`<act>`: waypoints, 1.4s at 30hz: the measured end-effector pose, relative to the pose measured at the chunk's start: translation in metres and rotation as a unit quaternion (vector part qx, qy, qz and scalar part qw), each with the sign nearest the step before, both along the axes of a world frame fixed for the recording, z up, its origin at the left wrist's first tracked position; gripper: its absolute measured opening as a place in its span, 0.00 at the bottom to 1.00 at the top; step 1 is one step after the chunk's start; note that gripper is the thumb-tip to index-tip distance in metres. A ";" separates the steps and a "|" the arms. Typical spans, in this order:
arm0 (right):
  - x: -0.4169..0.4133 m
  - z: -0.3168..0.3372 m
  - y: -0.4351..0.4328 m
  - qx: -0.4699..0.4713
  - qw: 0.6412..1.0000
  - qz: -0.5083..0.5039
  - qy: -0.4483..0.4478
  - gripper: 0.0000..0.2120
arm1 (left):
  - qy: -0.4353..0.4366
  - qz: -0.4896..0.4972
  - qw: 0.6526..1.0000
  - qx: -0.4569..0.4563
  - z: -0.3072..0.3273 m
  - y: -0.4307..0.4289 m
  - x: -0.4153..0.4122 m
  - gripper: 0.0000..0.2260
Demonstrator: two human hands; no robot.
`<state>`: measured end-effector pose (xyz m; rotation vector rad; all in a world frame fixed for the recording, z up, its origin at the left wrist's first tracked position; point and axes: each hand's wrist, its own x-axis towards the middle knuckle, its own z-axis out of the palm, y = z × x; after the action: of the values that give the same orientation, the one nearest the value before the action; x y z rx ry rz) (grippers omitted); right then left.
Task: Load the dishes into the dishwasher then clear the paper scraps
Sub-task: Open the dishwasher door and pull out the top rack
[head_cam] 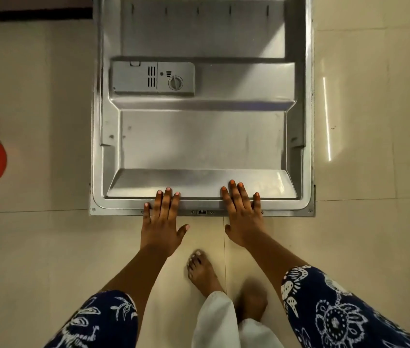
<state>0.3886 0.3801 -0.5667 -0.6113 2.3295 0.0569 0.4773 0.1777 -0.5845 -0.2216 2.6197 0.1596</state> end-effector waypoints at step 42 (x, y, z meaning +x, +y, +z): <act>-0.511 0.376 -0.115 -0.154 0.921 -0.029 0.357 0.35 | 0.309 0.010 0.950 -0.034 0.389 -0.124 -0.536 0.30</act>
<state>-0.1227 0.2647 -0.1904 -0.7655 3.1020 -0.1418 -0.0589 0.0534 -0.1951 -0.2519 3.2517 0.1660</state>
